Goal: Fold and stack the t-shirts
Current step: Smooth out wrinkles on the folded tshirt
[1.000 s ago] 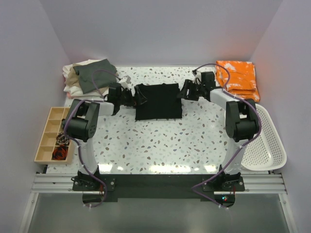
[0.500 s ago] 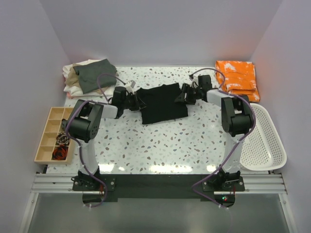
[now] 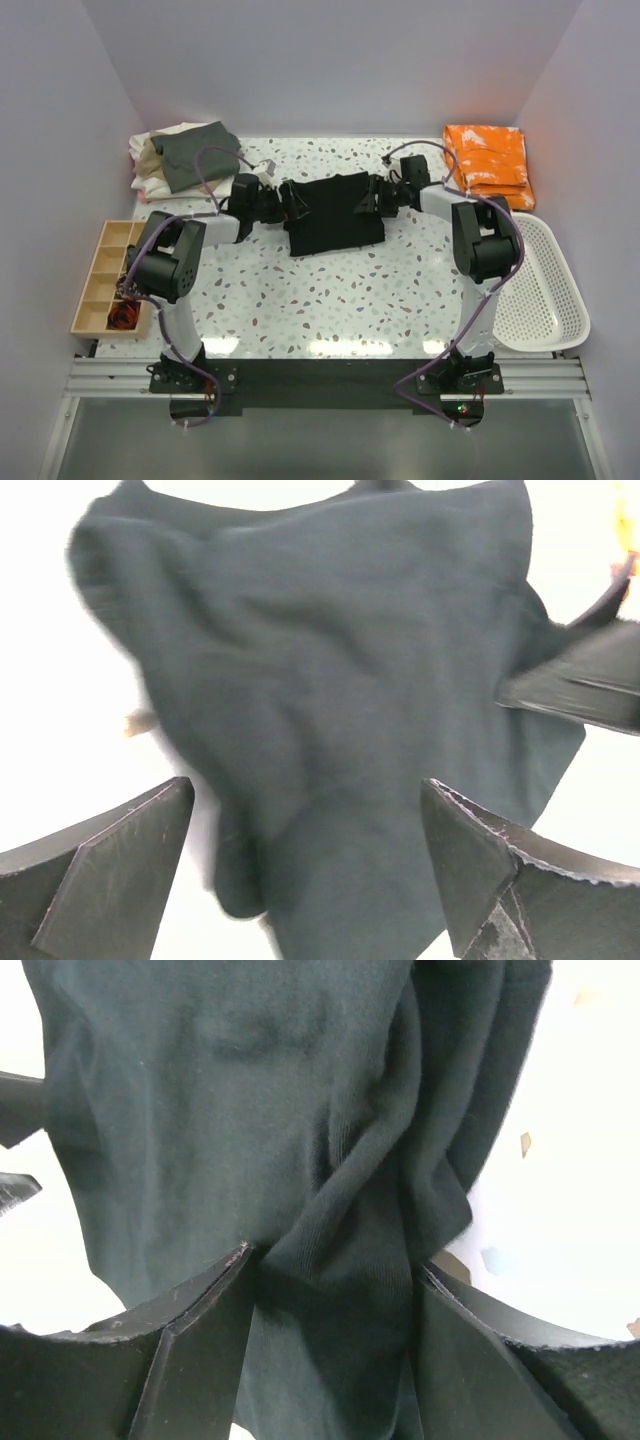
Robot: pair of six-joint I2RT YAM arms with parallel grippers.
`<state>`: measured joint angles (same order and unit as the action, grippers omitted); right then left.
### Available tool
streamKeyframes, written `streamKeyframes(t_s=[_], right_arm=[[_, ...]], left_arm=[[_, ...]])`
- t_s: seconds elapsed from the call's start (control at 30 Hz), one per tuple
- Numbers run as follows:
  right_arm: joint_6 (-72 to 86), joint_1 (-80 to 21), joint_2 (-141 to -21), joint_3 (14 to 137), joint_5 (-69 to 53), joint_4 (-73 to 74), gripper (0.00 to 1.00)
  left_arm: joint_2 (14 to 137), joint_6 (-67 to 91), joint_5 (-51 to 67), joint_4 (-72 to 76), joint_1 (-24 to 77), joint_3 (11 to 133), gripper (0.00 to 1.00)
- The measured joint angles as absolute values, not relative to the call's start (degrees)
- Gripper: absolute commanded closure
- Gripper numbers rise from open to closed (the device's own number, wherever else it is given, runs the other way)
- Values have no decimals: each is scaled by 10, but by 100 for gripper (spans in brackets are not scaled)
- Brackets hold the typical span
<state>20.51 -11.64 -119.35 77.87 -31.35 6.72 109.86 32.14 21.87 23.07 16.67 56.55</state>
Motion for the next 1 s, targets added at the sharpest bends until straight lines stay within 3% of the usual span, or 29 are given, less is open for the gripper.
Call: streamKeyframes(t_s=[0.27,0.53,1.0], right_arm=[[193,-118,-1150,766,-236,94,38],[185,-117,-1140,769,-219,99,38],[184,-117,-1147,769,-220,98,39]], left_arm=[[1017,284,100,104,167,552,0],[988,301,117,101,209,489,0],[997,319,107,146,229,502,0]])
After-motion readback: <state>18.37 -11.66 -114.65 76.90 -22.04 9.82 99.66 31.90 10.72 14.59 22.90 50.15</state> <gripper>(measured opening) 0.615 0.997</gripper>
